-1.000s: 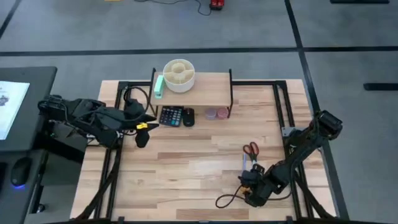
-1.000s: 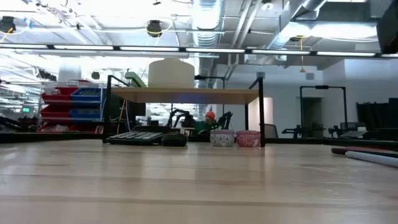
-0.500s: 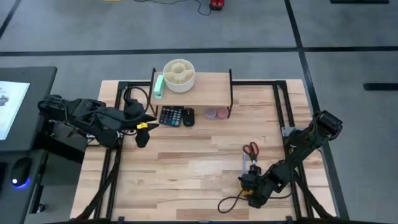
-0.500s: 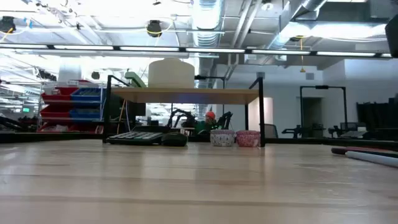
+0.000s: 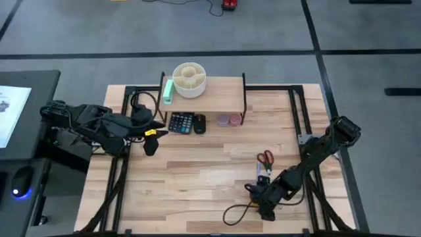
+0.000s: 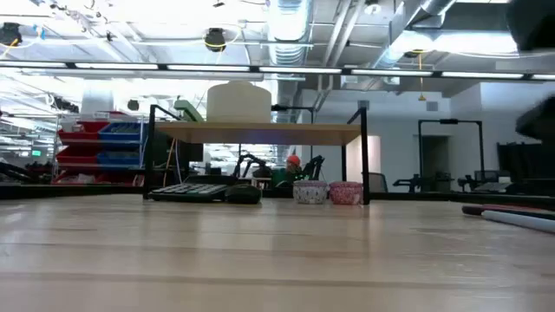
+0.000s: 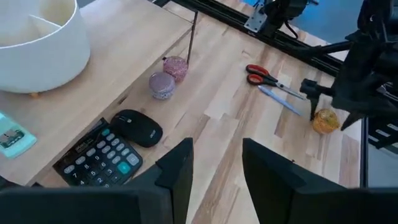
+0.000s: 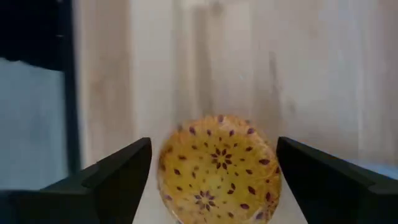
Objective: Stock shelves
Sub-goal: Remove the orange scented candle from the shelf, then remove the white desk organizer from the shelf
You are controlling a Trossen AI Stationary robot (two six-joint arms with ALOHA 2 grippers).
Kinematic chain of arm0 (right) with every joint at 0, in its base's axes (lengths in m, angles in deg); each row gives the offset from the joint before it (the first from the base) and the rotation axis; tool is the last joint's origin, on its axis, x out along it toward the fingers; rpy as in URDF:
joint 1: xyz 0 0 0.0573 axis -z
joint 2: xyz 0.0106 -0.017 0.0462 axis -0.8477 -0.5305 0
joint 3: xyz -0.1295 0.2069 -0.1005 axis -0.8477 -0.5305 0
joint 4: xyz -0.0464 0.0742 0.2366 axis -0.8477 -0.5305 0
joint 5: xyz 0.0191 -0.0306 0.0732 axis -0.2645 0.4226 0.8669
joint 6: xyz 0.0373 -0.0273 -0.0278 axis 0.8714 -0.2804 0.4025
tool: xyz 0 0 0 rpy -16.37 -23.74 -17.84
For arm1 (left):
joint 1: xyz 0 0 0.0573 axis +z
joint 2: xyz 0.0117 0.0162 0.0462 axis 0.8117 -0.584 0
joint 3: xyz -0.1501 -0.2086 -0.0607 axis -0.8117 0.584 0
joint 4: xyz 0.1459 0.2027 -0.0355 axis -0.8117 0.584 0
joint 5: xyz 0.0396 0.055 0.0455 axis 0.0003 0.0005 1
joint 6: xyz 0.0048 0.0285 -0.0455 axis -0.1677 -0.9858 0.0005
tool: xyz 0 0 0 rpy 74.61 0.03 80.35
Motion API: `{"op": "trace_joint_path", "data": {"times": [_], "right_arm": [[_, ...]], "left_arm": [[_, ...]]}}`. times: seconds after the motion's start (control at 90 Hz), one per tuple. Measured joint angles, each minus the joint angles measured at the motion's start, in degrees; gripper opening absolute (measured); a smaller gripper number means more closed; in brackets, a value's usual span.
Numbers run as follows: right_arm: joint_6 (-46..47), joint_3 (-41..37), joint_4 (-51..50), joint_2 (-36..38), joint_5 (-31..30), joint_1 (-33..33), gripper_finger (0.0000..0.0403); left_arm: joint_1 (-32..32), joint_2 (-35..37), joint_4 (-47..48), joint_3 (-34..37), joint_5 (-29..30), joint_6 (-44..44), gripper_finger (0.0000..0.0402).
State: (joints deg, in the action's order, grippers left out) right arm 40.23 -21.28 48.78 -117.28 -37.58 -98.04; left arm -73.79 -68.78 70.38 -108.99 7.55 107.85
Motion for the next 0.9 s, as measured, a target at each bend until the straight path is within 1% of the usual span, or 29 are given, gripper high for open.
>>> {"op": "trace_joint_path", "data": {"times": [0.133, 0.389, 0.522, 0.656, 0.767, 0.9], "right_arm": [[-6.92, 2.87, -2.14, 0.02, -0.07, 4.48, 0.0333], [-14.12, 10.26, -10.56, 0.02, 0.0, 16.18, 0.0333], [-19.4, 14.72, -10.43, 0.02, 0.0, 23.35, 0.0333], [-27.38, 20.01, -8.15, 0.02, -0.02, 31.75, 0.0333], [-34.35, 26.18, -6.5, 0.02, 0.11, 38.83, 0.0333], [-46.24, 34.88, -4.58, 0.02, 1.38, 46.33, 0.0333]], "left_arm": [[0.01, 0.0, 0.0, 0.02, 0.0, 0.0, 0.0116], [0.01, 0.0, 0.0, 0.0, -0.02, 0.0, 0.0116], [0.01, 0.0, 0.0, 0.0, -0.02, 0.0, 0.0116], [0.01, 0.0, 0.0, 0.01, -0.02, 0.0, 0.0116], [0.01, 0.0, 0.0, 0.0, 0.0, 0.0, 0.0116], [0.01, 0.0, 0.0, 0.0, 0.0, 0.0, 0.0116]]}}
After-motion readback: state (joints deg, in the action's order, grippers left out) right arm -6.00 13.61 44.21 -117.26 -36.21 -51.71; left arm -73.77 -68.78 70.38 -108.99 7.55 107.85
